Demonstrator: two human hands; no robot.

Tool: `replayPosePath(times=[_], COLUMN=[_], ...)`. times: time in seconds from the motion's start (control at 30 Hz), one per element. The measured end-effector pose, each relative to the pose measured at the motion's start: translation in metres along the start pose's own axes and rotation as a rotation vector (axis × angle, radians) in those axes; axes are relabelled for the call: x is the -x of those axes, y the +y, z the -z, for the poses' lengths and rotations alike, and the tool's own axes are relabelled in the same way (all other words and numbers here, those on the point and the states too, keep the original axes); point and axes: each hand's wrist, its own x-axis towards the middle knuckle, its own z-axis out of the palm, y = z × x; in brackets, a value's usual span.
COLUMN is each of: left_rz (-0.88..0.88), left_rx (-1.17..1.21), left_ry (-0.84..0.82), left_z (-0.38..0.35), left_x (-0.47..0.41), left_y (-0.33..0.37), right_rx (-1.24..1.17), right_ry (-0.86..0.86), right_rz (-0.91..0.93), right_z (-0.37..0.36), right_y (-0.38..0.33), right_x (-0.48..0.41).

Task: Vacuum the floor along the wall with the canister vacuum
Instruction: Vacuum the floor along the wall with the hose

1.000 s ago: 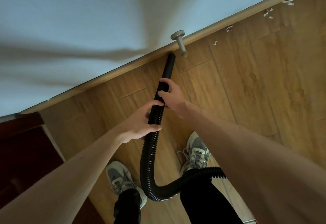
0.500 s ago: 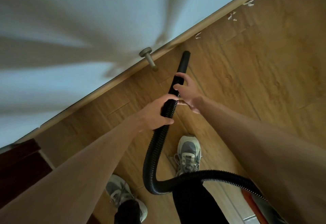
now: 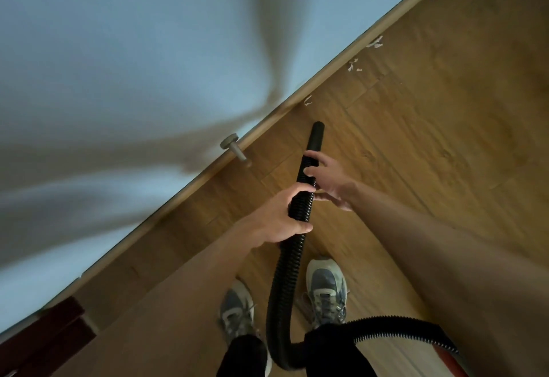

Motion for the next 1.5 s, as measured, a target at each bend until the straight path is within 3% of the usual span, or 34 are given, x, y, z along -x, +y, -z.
replayPosePath(times=[0.47,1.0,1.5], left_rz=[0.034,0.054,0.029], left_rx=[0.117,0.017,0.056], left_ry=[0.054,-0.018,-0.053], left_z=[0.040,0.041,0.065], left_x=[0.003,-0.026,-0.046], left_y=[-0.029,0.014,0.066], right_rx=[0.058,-0.050,-0.091], right_ry=[-0.028,0.102,0.032], right_rz=[0.079,0.060,0.059], right_z=[-0.055,-0.014,0.020], right_y=[-0.016,-0.030,-0.074], right_x=[-0.021,-0.027,-0.030])
